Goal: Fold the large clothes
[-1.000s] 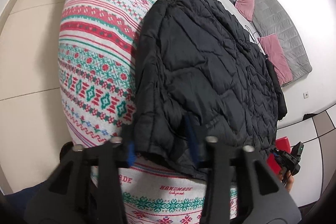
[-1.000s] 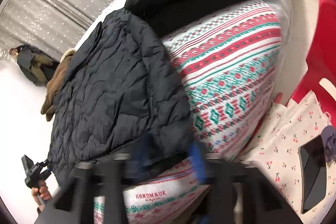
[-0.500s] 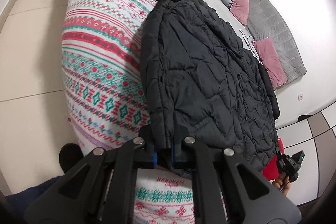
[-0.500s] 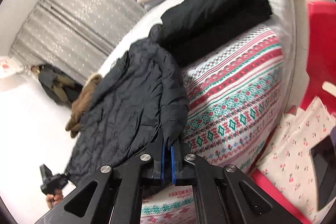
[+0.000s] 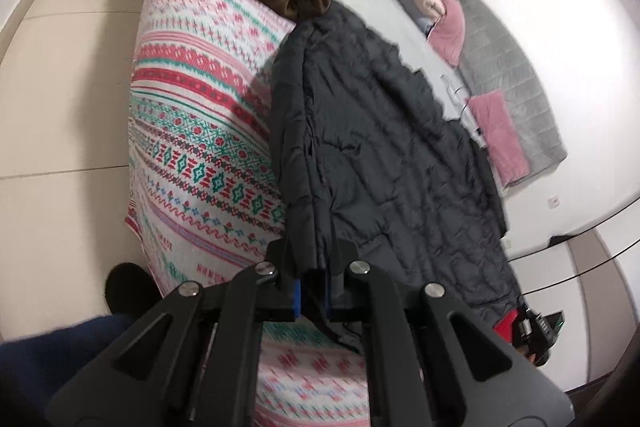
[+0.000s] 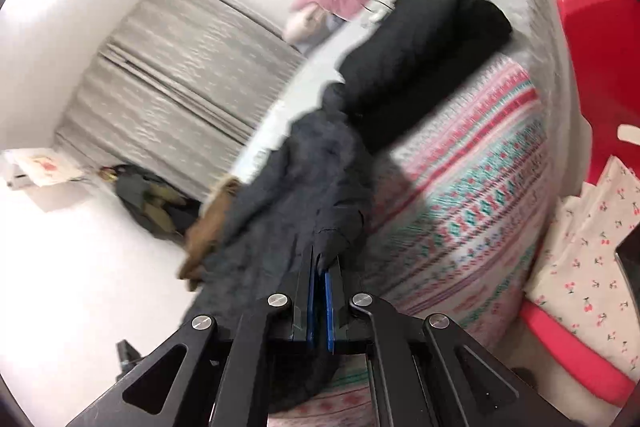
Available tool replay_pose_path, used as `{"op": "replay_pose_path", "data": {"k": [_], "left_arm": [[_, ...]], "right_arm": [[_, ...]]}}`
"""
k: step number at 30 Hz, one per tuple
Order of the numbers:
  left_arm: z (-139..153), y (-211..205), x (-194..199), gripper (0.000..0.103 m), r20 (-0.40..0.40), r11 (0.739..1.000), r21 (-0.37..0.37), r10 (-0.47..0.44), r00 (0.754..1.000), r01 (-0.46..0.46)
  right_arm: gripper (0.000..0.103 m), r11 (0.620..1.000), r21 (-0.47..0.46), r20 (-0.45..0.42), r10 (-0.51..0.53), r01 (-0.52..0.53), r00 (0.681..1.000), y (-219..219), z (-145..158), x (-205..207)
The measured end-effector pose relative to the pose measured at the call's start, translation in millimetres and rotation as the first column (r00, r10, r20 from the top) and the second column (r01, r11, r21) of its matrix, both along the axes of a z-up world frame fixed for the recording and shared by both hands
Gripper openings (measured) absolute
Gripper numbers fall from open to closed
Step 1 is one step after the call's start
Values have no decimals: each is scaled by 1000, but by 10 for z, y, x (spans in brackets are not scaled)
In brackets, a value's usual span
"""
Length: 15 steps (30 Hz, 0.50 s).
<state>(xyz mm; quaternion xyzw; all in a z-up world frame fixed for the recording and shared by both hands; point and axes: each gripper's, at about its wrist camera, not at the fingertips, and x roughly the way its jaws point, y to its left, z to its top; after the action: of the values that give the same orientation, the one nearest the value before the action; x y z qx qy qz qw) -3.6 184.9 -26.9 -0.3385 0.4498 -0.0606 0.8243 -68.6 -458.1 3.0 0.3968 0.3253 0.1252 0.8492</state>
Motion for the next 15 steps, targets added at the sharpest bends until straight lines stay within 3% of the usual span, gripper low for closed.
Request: {"op": "replay_pose_path", "data": {"k": [6, 15], "left_arm": [[443, 182, -402, 8, 52, 990, -134, 60, 997, -52], [729, 252, -880, 7, 120, 979, -185, 104, 987, -81]], "right_arm": [[3, 999, 28, 150, 35, -40, 988, 85, 513, -392], [3, 999, 26, 249, 21, -28, 968, 119, 858, -846]]}}
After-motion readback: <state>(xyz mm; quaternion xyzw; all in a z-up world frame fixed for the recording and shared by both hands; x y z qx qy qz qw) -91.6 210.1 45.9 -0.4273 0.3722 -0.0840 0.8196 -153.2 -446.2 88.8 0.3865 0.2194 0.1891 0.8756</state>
